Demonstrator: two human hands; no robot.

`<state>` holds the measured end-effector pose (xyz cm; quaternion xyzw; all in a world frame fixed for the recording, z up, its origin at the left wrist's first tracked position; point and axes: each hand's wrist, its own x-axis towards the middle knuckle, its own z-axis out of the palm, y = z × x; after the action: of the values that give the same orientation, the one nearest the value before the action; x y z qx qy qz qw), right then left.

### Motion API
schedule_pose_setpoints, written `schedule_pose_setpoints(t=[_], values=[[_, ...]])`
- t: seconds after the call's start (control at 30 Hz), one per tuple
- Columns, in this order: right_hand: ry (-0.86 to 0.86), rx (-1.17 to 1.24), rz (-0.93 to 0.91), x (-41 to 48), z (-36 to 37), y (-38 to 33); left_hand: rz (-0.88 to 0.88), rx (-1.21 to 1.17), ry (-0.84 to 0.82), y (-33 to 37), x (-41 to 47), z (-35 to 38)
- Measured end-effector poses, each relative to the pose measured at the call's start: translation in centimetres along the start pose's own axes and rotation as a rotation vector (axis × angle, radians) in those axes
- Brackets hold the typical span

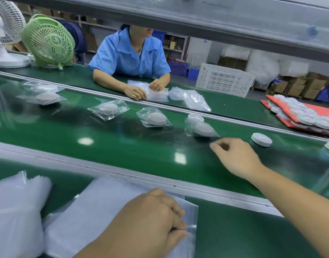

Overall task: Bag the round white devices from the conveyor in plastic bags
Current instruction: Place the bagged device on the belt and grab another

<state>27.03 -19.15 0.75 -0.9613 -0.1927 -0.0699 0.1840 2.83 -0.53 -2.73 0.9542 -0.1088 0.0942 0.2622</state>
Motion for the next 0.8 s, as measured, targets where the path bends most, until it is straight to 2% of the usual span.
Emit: schedule_pose_setpoints(t=[0.07,0.13,0.17,0.27,0.3,0.4,0.43,0.5,0.6,0.67,0.73,0.8], values=[[-0.028,-0.391,0.011,-2.3,-0.6,3.5,0.045,0.099,0.024,0.2,0.0,0.1],[-0.162,-0.439,0.097,-4.4,-1.3,6.9,0.061,0.105,0.073,0.5,-0.3,0.3],[-0.174,-0.402,0.119,-5.2,-1.7,8.2,0.047,0.081,0.089,0.5,-0.3,0.4],[0.021,-0.214,0.069,-6.9,-2.4,10.2,-0.019,-0.043,0.146,0.6,-0.2,0.7],[0.067,-0.077,0.057,-7.7,-2.7,9.7,-0.042,-0.11,0.168,0.7,-0.2,0.6],[0.095,0.551,0.023,-10.3,-3.0,6.6,-0.112,-0.266,0.21,1.3,-0.1,-0.3],[0.091,0.651,-0.039,-11.2,-2.9,5.4,-0.13,-0.291,0.218,1.4,-0.1,-0.5],[0.097,0.623,-0.256,-13.0,-2.5,3.2,-0.161,-0.321,0.236,1.4,-0.1,-0.7],[0.163,0.353,-0.67,-14.7,-1.8,0.8,-0.227,-0.411,0.27,1.6,-0.2,-0.9],[0.229,0.366,-0.836,-15.2,-1.1,-0.4,-0.256,-0.497,0.27,1.9,-0.1,-1.0],[0.313,0.474,-0.833,-15.8,-0.3,-1.7,-0.228,-0.66,0.207,2.4,-0.1,-1.1],[0.384,0.63,-0.68,-16.4,0.0,-2.9,-0.167,-0.903,0.062,3.2,-0.2,-1.3]])
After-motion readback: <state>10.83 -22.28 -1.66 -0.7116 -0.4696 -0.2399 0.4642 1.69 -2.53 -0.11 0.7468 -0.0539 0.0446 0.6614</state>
